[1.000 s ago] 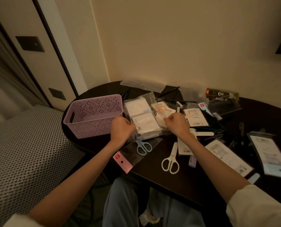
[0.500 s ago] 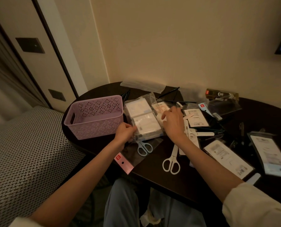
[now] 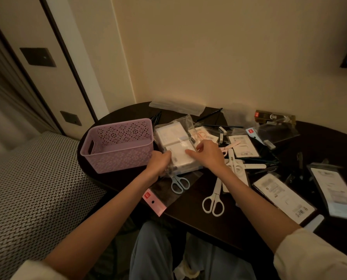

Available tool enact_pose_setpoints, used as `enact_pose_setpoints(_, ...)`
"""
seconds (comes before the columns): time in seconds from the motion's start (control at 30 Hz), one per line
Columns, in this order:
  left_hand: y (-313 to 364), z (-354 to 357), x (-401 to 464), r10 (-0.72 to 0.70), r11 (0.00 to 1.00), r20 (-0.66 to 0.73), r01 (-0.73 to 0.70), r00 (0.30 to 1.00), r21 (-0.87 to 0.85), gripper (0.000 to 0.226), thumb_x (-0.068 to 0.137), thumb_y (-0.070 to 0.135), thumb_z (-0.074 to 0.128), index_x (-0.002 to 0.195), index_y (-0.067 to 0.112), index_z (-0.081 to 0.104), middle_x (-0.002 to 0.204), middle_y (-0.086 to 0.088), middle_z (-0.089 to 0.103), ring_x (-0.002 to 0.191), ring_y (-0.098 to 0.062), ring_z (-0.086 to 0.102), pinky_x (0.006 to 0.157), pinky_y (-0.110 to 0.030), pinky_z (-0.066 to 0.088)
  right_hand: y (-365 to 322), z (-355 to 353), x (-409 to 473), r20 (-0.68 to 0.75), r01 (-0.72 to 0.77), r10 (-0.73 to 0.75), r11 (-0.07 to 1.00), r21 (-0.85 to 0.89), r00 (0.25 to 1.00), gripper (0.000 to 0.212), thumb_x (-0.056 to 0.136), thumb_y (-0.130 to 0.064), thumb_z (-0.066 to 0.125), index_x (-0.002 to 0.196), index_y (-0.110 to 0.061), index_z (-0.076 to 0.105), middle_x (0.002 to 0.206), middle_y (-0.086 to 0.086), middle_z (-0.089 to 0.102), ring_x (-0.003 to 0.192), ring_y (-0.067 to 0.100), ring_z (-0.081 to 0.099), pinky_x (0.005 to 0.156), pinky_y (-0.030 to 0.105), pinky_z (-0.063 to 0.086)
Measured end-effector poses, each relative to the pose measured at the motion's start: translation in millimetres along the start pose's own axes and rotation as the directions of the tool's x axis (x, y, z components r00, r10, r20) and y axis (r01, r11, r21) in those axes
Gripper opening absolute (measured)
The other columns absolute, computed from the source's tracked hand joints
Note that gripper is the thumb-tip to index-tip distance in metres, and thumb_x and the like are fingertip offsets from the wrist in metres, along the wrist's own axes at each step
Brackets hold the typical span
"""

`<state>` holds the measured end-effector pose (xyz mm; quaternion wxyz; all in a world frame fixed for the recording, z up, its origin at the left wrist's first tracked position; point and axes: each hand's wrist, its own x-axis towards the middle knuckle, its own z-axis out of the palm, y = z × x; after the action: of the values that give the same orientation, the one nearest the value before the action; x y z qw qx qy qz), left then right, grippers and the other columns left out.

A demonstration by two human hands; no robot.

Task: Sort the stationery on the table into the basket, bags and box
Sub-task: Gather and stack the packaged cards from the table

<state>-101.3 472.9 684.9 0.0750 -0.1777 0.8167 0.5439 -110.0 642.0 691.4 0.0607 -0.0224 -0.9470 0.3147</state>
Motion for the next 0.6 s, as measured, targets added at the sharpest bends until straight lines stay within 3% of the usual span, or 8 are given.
enact_pose_setpoints(0.13, -1, 5, 0, -0.018, 1.000, 0.020, 0.017, 1.000, 0.020, 0.110, 0.069, 0.065, 0.066, 0.145, -0.001, 0.021, 0.143, -0.016, 0.040, 0.126, -0.032, 0.047, 0.099, -0.043, 0.047, 1, -1, 3, 0.007, -0.014, 0.014, 0.999, 0.035, 1.000, 0.046, 0.077, -0.055, 0.070, 0.096, -0.014, 0.061, 0.089, -0.005, 0.056, 0.089, 0.016, 0.057, 0.077, 0.037, 0.051)
enact_pose_setpoints(0.2, -4, 5, 2, -0.014, 1.000, 0.052, 0.013, 0.999, 0.012, 0.145, 0.036, 0.084, 0.068, 0.147, 0.003, 0.023, 0.147, -0.013, 0.039, 0.131, -0.030, 0.044, 0.104, -0.045, 0.044, 3, 1, 3, 0.000, -0.006, 0.006, 0.999, 0.054, 1.000, 0.043, 0.077, -0.054, 0.070, 0.093, -0.015, 0.062, 0.088, -0.005, 0.058, 0.086, 0.014, 0.057, 0.075, 0.035, 0.051)
enact_pose_setpoints(0.23, -7, 4, 6, -0.017, 1.000, 0.064, 0.016, 0.998, 0.018, 0.147, 0.029, 0.085, 0.069, 0.146, 0.005, 0.029, 0.146, -0.012, 0.042, 0.130, -0.029, 0.046, 0.103, -0.045, 0.045, 6, 3, 4, -0.010, 0.001, 0.000, 0.997, 0.077, 1.000, 0.041, 0.077, -0.053, 0.071, 0.092, -0.015, 0.064, 0.087, -0.004, 0.061, 0.084, 0.014, 0.058, 0.074, 0.035, 0.051)
enact_pose_setpoints(0.27, -6, 2, 4, -0.023, 1.000, 0.080, 0.022, 0.996, 0.010, 0.139, 0.032, 0.081, 0.072, 0.143, 0.005, 0.036, 0.142, -0.012, 0.047, 0.126, -0.027, 0.049, 0.101, -0.044, 0.047, 8, 4, 5, -0.024, 0.012, -0.009, 0.994, 0.113, 1.000, 0.038, 0.077, -0.050, 0.072, 0.090, -0.015, 0.067, 0.086, -0.003, 0.064, 0.082, 0.014, 0.060, 0.073, 0.034, 0.051)
enact_pose_setpoints(0.33, -2, -1, 1, -0.027, 0.999, 0.115, 0.031, 0.993, -0.037, 0.100, 0.058, 0.063, 0.079, 0.134, 0.005, 0.048, 0.133, -0.009, 0.056, 0.115, -0.022, 0.055, 0.092, -0.037, 0.050, 13, 6, 5, -0.050, 0.040, -0.031, 0.981, 0.192, 0.998, 0.031, 0.080, -0.042, 0.072, 0.088, -0.013, 0.072, 0.084, 0.000, 0.070, 0.080, 0.014, 0.063, 0.071, 0.030, 0.050)
enact_pose_setpoints(0.4, 0, -2, 2, -0.046, 0.993, 0.135, 0.060, 0.990, -0.100, 0.076, 0.071, 0.042, 0.081, 0.129, 0.003, 0.051, 0.127, -0.008, 0.059, 0.107, -0.020, 0.056, 0.083, -0.032, 0.046, 18, 6, 4, -0.055, 0.062, -0.051, 0.969, 0.237, 0.997, 0.026, 0.084, -0.035, 0.070, 0.091, -0.011, 0.076, 0.085, 0.002, 0.072, 0.080, 0.014, 0.064, 0.072, 0.028, 0.048)
enact_pose_setpoints(0.5, 6, -6, 1, -0.108, 0.979, 0.130, 0.128, 0.986, -0.157, 0.078, 0.068, 0.031, 0.086, 0.127, 0.001, 0.045, 0.121, -0.009, 0.058, 0.107, -0.024, 0.057, 0.088, -0.035, 0.048, 20, 7, 4, -0.062, 0.065, -0.051, 0.964, 0.259, 0.997, 0.023, 0.088, -0.030, 0.067, 0.084, -0.010, 0.077, 0.075, 0.005, 0.072, 0.071, 0.016, 0.064, 0.069, 0.032, 0.048)
enact_pose_setpoints(0.6, 9, -9, 3, -0.123, 0.970, 0.150, 0.151, 0.981, -0.191, 0.078, 0.062, 0.026, 0.089, 0.123, 0.000, 0.047, 0.118, -0.009, 0.061, 0.109, -0.026, 0.060, 0.097, -0.040, 0.050, 21, 8, 6, -0.051, 0.050, -0.036, 0.955, 0.291, 0.998, 0.031, 0.088, -0.028, 0.067, 0.067, -0.007, 0.073, 0.054, 0.001, 0.059, 0.051, 0.010, 0.050, 0.060, 0.027, 0.038)
